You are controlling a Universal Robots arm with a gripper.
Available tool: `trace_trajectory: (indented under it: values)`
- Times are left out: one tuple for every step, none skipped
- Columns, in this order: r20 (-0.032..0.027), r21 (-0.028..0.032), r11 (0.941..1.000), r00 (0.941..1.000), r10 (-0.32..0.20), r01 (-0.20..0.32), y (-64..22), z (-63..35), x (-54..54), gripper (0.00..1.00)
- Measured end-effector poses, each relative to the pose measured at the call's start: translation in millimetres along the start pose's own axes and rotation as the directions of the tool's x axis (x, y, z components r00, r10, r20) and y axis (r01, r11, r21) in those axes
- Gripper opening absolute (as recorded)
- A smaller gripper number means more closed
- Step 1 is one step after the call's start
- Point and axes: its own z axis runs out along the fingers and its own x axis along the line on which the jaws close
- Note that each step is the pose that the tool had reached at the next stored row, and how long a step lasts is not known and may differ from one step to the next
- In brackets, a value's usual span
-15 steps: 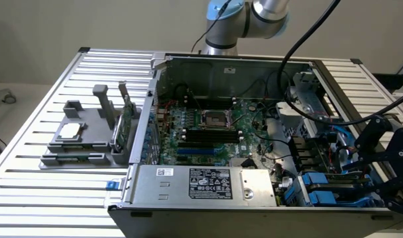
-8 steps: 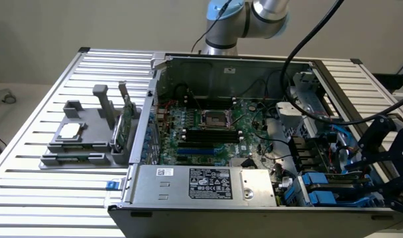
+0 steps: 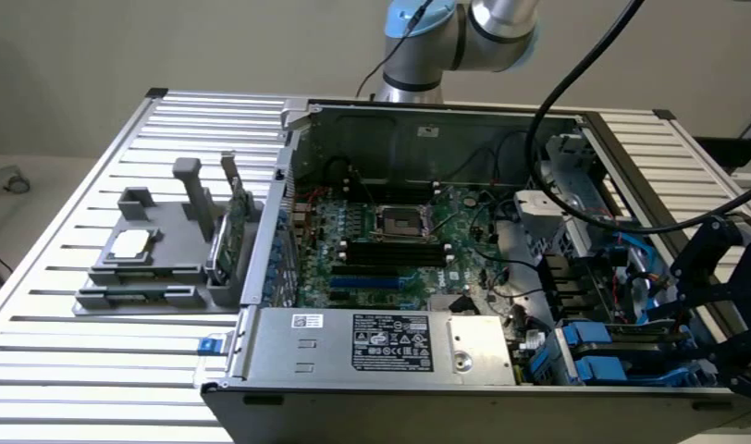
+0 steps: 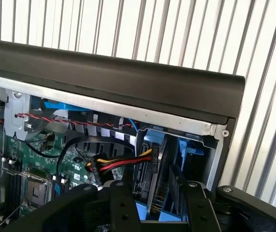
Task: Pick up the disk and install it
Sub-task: 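Insert the second disk wire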
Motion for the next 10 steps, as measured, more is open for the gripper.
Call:
trace_trajectory:
  values:
    - [0.0008, -0.0002, 1.0000, 1.0000, 0.001, -0.001, 0.0, 0.0, -0.2, 0.43]
    - [0.0017, -0.0004, 1.0000, 1.0000, 0.002, -0.002, 0.1, 0.0, -0.4, 0.43]
    - [0.0028, -0.0005, 1.0000, 1.0000, 0.003, -0.003, 0.0, -0.1, -0.5, 0.43]
    - [0.0041, -0.0007, 1.0000, 1.0000, 0.005, -0.005, 0.0, -0.1, -0.7, 0.43]
    - [0.0052, -0.0009, 1.0000, 1.0000, 0.006, -0.006, 0.0, 0.0, -0.8, 0.43]
    - [0.0062, -0.0011, 1.0000, 1.0000, 0.007, -0.007, 0.0, 0.1, -0.9, 0.43]
    - [0.0072, -0.0014, 1.0000, 0.9999, 0.008, -0.008, 0.0, 0.2, -1.0, 0.43]
    - [0.0080, -0.0016, 1.0000, 0.9999, 0.010, -0.010, 0.0, 0.2, -1.0, 0.41]
    - [0.0089, -0.0019, 0.9999, 0.9999, 0.011, -0.011, 0.0, 0.2, -1.0, 0.41]
    - [0.0094, -0.0020, 0.9999, 0.9999, 0.012, -0.012, -0.1, 0.2, -1.1, 0.33]
